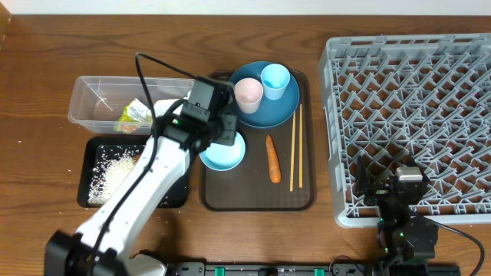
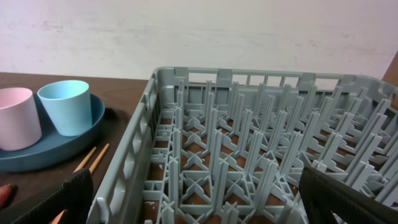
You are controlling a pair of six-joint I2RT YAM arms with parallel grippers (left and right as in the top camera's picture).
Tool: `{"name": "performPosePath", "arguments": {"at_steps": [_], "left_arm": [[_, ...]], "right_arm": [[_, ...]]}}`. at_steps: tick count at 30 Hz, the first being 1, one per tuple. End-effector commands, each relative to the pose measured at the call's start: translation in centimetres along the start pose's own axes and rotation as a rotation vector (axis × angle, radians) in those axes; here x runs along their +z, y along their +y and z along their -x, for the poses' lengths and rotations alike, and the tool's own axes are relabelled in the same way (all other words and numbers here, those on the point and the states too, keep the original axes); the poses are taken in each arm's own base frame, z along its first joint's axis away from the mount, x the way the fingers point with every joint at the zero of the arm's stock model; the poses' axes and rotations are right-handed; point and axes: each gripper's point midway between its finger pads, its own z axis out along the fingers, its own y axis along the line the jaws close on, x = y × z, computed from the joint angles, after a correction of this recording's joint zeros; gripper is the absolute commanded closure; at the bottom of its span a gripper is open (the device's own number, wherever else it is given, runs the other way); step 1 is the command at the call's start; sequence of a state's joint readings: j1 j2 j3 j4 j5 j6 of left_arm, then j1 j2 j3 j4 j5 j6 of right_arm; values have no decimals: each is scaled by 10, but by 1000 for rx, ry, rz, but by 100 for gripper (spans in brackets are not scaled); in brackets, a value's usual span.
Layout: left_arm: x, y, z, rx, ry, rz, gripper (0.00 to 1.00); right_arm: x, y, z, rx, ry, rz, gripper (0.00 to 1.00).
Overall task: Sort waste into correct bins and load items into the dishwasher rack
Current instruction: 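Move the left gripper back over the carrot on the brown tray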
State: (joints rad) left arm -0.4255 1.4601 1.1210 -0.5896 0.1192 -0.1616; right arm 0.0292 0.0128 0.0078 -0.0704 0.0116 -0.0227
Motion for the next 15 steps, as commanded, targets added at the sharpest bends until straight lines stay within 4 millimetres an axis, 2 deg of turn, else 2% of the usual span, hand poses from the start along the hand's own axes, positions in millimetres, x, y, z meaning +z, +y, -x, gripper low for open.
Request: {"name": "performPosePath", "arguments": {"at_steps": [1,6,7,10,13,15], "left_arm": [[-7,-42,2,-36,-1,-154,78],[8,-83,6,-8,-29,-224,75],[12,-91,6,-1,-32,-237,68],[21,-116,0,49,-30,-275,39],[25,-131,-12,86,-3,-290,2],[24,-137,-13,101,-7,-296,2]], "right_arm": [[0,-1,-1,-8,2,-3,1],[0,-1,-1,-8,2,-3,1],[0,-1,-1,-8,2,-3,1],[0,-1,-1,-8,2,-3,1],[0,-1,-1,-8,2,-3,1],[0,-1,-1,-8,2,-3,1]]}}
